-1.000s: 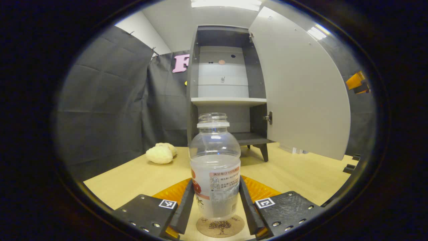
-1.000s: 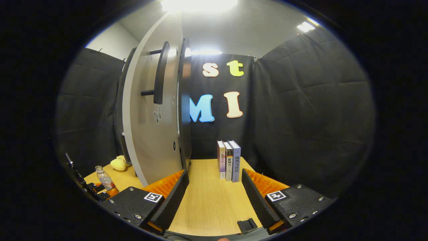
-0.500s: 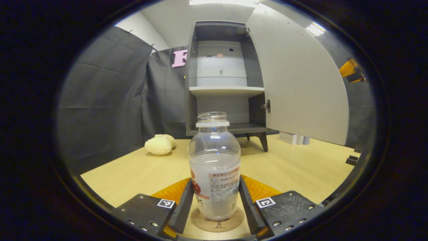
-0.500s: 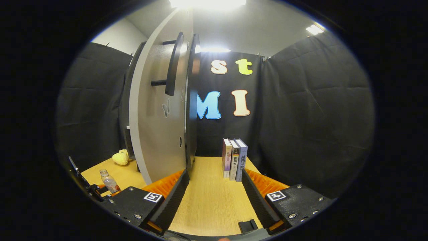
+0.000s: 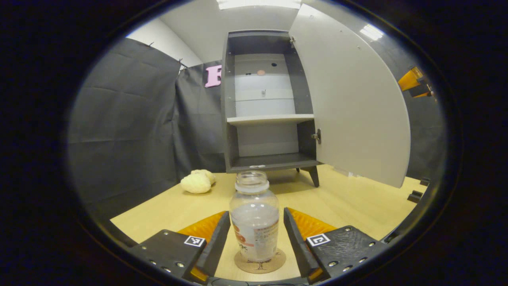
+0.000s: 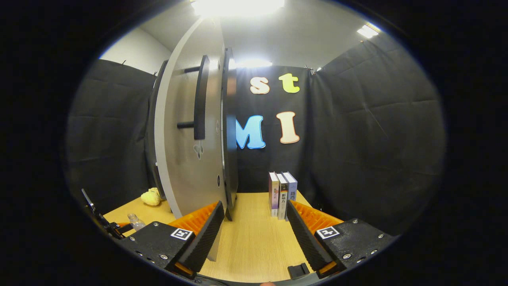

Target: Open the cabinet door with the right hand, grasp the bottle in the cabinet with the left hand and place it on the coaster, then close the cabinet door with the right hand.

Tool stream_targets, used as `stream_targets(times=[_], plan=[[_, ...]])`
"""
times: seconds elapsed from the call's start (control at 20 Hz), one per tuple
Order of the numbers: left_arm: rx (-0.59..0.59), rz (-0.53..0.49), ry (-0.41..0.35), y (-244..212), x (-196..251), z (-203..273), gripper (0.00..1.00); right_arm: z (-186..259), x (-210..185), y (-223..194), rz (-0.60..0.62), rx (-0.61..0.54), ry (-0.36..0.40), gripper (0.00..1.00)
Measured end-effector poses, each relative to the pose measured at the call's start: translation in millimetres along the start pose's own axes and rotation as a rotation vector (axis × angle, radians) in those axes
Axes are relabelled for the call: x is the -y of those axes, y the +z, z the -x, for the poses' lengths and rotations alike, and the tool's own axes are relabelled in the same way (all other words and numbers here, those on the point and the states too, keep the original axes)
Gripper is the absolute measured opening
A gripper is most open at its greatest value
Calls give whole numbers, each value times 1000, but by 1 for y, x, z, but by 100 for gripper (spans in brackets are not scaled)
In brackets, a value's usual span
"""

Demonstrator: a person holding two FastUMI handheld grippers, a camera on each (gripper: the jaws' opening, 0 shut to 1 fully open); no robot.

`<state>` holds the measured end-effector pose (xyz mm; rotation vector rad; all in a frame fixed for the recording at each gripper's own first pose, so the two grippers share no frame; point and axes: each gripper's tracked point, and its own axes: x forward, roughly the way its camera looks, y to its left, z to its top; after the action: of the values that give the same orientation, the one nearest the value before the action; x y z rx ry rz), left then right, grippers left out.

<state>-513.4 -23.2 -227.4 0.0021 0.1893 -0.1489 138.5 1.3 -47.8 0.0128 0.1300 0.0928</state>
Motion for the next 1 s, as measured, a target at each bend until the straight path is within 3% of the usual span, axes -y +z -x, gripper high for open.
stream_targets(times=[0.4, 0.45, 0.5, 0.55, 0.65, 0.75, 0.9, 1.0], plan=[[33, 15, 56, 96, -24, 53, 77, -7, 20, 102, -132, 152, -41, 94], [31, 27, 68, 107, -30, 58, 81, -9, 19, 109, -146, 161, -48, 96], [38, 39, 76, 122, -36, 63, 77, -12, 19, 116, -154, 165, -53, 95], [45, 42, 90, 135, -42, 67, 81, -16, 19, 121, -152, 169, -61, 92], [57, 27, 112, 160, -63, 77, 80, -20, 22, 130, -133, 168, -103, 95], [78, -1, 136, 185, -88, 76, 77, -26, 10, 135, -112, 162, -106, 95], [127, -3, 160, 214, -124, 72, 80, -32, -11, 126, -47, 105, -96, 95], [150, -9, 179, 223, -148, 71, 77, -30, -10, 126, 12, 92, -128, 92]])
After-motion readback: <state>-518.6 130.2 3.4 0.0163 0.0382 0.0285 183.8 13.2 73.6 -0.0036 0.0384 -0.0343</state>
